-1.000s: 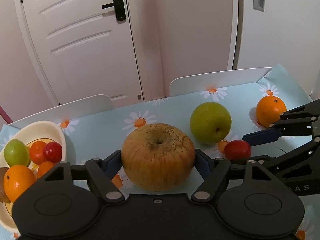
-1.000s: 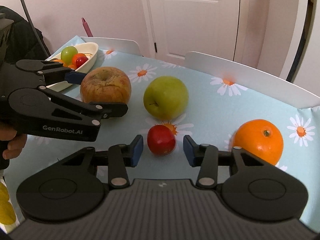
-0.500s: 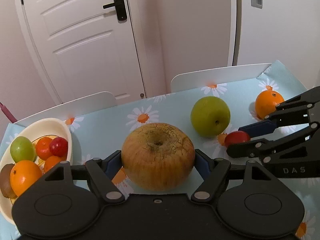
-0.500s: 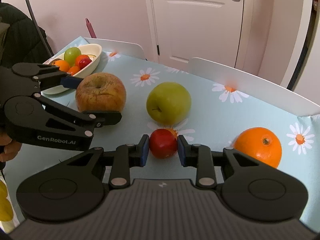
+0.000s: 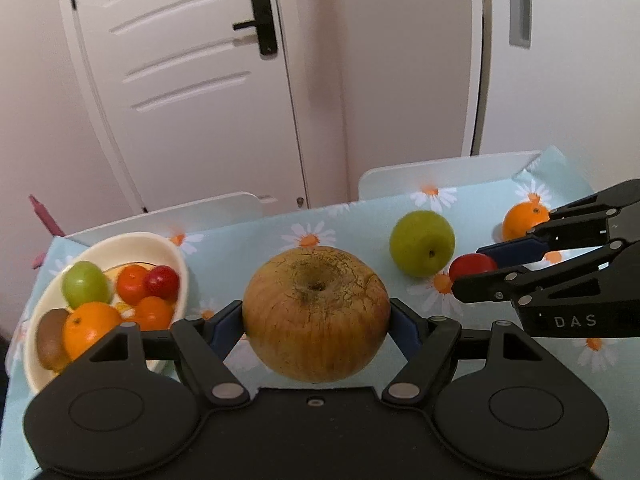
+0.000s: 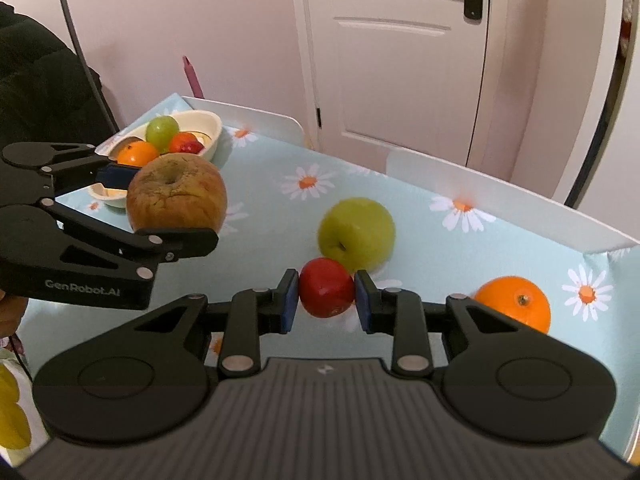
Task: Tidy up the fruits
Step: 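Carry the brown apple and red tomato over the cream dish with both tools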
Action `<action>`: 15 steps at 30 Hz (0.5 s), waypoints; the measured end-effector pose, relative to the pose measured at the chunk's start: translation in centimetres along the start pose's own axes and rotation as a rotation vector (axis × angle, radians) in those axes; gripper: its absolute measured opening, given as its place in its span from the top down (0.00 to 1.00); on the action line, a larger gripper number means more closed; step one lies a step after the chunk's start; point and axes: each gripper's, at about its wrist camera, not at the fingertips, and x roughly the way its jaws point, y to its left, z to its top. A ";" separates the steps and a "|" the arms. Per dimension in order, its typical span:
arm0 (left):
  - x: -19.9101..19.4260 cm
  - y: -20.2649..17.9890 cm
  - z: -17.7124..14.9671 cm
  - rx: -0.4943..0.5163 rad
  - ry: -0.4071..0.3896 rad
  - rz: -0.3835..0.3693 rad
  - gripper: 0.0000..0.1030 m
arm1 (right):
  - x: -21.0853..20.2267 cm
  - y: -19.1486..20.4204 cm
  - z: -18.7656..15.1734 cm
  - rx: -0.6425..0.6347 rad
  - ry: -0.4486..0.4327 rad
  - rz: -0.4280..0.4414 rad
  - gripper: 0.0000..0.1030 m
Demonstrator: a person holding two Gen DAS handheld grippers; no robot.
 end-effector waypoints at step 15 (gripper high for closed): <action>-7.1 5.6 0.5 -0.111 -0.063 0.102 0.23 | -2.0 6.1 5.2 -0.049 -0.061 0.052 0.57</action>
